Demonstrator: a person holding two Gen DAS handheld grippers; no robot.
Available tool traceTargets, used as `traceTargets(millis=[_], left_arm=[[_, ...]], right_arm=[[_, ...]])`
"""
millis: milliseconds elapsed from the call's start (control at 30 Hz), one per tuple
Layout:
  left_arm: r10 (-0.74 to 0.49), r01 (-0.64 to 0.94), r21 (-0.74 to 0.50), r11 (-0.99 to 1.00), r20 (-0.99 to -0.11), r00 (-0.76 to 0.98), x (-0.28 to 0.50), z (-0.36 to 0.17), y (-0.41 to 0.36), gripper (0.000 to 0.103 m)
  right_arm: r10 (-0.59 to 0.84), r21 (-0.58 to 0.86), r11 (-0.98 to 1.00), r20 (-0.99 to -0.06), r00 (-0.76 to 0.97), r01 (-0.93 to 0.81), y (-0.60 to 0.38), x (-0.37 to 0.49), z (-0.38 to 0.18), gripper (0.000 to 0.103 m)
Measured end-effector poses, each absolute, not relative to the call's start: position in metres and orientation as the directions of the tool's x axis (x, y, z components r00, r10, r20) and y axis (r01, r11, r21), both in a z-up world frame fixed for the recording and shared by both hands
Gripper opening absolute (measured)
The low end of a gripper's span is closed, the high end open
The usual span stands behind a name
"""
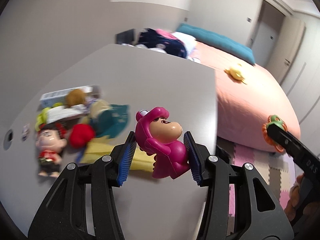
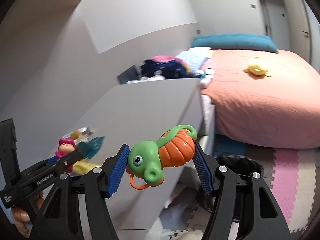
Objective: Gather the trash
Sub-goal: 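Carry both toys over the black bin and open both tools to drop them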
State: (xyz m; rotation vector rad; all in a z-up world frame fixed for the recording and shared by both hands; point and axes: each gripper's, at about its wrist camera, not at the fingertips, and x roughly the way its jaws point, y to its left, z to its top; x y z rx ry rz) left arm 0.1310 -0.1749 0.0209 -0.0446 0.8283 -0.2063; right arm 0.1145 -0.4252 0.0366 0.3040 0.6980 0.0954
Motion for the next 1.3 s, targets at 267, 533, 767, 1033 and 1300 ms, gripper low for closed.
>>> traceTargets(millis=[267, 533, 767, 1033, 1300], left_arm=[[-0.283, 0.315, -0.104, 0.943, -0.746, 0.602, 0.144, 0.016, -0.252, 0.049], [-0.347, 0.454, -0.091, 0.886, -0.780, 0.521, 0.150, -0.003, -0.326, 0.049], [-0.353, 0.529, -0.069, 0.846, -0.817, 0.457, 0.155, -0.027, -0.370, 0.049], [-0.301, 0.544, -0.018, 0.839, -0.848, 0.436, 0.171, -0.047, -0.391, 0.097], [-0.304, 0.524, -0.034, 0.851, -0.845, 0.439, 0.180, -0.045, -0.386, 0.097]], right_arm=[[0.064, 0.282, 0.948, -0.622, 0.780, 0.146, -0.491, 0.112, 0.034, 0.065], [-0.026, 0.296, 0.914, -0.640, 0.768, 0.277, -0.556, 0.119, 0.024, 0.065], [-0.097, 0.280, 0.886, -0.667, 0.739, 0.369, -0.605, 0.132, 0.007, 0.065], [-0.227, 0.171, 0.879, -0.670, 0.707, 0.444, -0.628, 0.160, -0.001, 0.089], [-0.240, 0.172, 0.869, -0.674, 0.698, 0.465, -0.637, 0.164, -0.004, 0.089]])
